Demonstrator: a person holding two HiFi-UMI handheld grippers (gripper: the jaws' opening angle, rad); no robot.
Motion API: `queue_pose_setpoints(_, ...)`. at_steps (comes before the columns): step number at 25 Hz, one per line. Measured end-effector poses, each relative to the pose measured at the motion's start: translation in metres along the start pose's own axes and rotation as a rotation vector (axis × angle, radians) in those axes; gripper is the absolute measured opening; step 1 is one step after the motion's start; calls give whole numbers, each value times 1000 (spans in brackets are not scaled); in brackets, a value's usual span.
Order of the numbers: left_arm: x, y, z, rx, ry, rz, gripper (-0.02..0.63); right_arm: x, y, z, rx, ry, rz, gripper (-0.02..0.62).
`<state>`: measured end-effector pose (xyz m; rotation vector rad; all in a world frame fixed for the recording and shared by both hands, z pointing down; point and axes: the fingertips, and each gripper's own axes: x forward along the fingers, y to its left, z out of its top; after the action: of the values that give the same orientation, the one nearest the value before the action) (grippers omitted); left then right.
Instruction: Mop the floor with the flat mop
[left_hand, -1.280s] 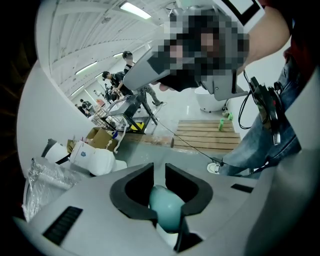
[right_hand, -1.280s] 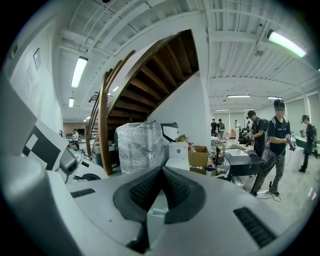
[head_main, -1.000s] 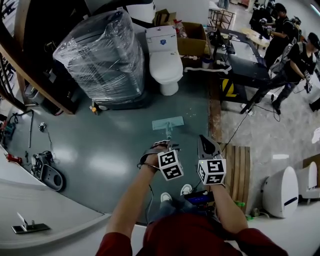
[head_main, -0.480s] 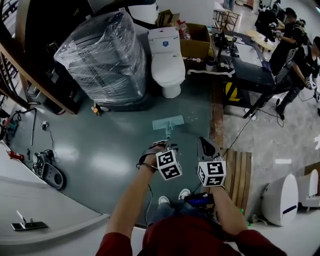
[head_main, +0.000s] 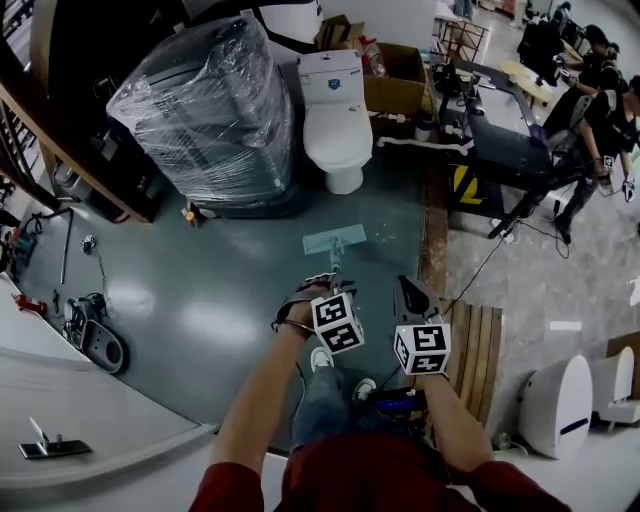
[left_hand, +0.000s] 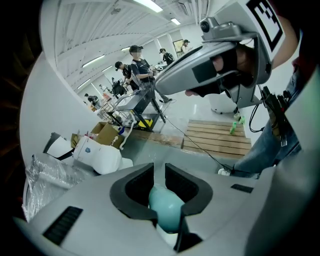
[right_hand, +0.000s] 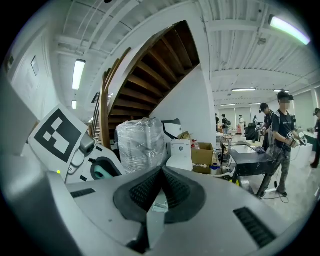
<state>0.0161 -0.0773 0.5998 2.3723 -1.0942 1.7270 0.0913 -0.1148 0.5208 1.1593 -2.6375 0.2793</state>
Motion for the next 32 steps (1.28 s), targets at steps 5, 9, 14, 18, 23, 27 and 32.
queue_pose_setpoints(5,4,16,-8,-6,-10,1,67,18,2,2,-3,7,1,17)
queue_pose_setpoints(9,10,34,-18,-13,-11,4,67,40,8,10,-4,7,2,17)
queue_pose_setpoints(14,15,56,-31,-19,-22,4,67,68,17,17,-3,9,0,18)
queue_pose_setpoints(18,17,77,-37,-20,-36,0,66,88,25,20,-4,15,-4,17)
queue_pose_setpoints(23,23,104,-42,-28,-69,-8,64,117,33,25,-7,24,-14,18)
queue_pose_setpoints(27,26,129,-46,-26,-81,-18,64,141,39,31,-12,27,-25,17)
queue_pose_setpoints(32,31,158,-59,-9,-91,-28,64,173,48,41,-12,29,-39,17)
